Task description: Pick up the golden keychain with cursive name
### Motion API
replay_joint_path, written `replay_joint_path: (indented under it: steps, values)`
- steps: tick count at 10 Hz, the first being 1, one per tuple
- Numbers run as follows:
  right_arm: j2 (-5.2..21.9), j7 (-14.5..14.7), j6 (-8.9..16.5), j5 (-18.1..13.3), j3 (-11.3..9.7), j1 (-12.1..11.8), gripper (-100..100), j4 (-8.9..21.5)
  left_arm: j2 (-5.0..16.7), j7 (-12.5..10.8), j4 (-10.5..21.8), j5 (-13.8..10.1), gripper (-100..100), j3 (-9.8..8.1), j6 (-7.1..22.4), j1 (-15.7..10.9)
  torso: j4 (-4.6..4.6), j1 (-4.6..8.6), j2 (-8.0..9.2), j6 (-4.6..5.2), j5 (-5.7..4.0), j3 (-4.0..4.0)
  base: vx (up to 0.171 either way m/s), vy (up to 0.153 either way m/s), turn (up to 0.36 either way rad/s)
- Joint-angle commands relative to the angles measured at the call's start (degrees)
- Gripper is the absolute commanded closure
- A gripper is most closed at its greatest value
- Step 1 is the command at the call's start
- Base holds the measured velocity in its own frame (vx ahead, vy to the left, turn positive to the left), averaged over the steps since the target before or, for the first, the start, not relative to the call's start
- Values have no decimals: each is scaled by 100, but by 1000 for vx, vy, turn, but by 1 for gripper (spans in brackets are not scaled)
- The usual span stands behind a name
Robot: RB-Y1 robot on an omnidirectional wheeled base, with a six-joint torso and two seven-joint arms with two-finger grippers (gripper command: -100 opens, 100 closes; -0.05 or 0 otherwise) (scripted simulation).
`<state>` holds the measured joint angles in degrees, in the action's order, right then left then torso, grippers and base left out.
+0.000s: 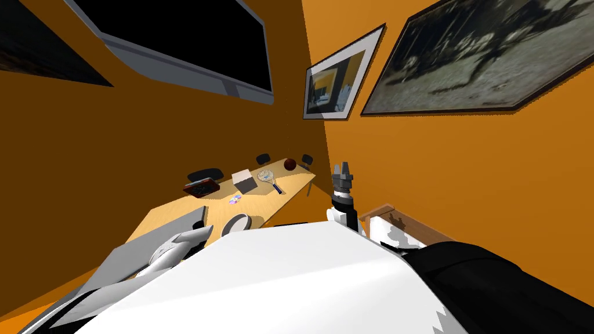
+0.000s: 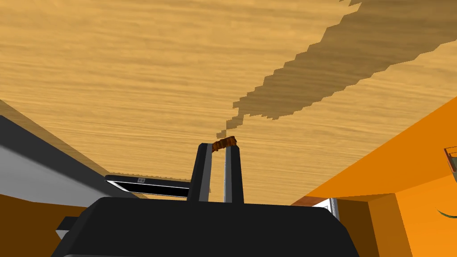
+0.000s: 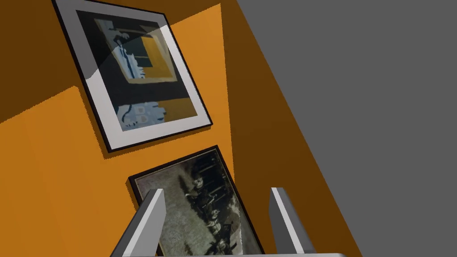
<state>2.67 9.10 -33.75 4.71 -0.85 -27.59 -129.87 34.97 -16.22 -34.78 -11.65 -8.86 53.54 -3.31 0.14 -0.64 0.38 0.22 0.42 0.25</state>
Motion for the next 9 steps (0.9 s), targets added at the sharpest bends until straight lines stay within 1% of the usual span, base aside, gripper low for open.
replay_joint_path:
  steps: [1, 2, 3, 4, 5, 6, 7, 8, 9]
  values:
    - [0, 0, 0, 0, 0, 0, 0, 0, 25, -59, 286, 34, 100, -9, 14, -275, 0, 0, 0, 0, 0, 0, -88, 2, -127]
    - [0, 0, 0, 0, 0, 1, 0, 0, 47, -111, 492, 64, 100, -17, 35, -463, 2, 2, -6, 9, 0, -2, -139, 10, -199]
    - [0, 0, 0, 0, 0, 1, 0, 0, 47, -111, 559, 64, 100, -17, 35, -510, 4, 2, 7, 8, -1, 4, -114, 17, -76]
    - [0, 0, 0, 0, 0, 0, 0, 0, 47, -111, 593, 64, 100, -17, 35, -510, 0, -3, 5, -3, 0, 2, -48, 1, 17]
    - [0, 0, 0, 0, 0, -1, 0, 0, 69, -164, 801, 93, 100, -26, 56, -744, -4, 0, -11, -7, 1, -7, -78, -10, -89]
    - [0, 0, 0, 0, 0, 0, 0, 0, 69, -164, 852, 93, 100, -26, 56, -744, -1, 5, -11, 5, 0, -6, -79, -6, -92]
    - [0, 0, 0, 0, 0, 0, 0, 0, 90, -216, 1054, 123, 100, -34, 77, -979, -3, 5, -11, -1, 0, -6, -96, -12, -132]
    - [0, 0, 0, 0, 0, 0, 0, 0, 112, -268, 1264, 152, 100, -43, 97, -1162, 0, 8, -7, 5, -1, -4, -169, 9, -230]
    - [0, 0, 0, 0, 0, 1, 0, 0, 112, -268, 1371, 152, 100, -43, 97, -1214, 4, 3, 14, 5, -1, 7, -116, 10, -75]
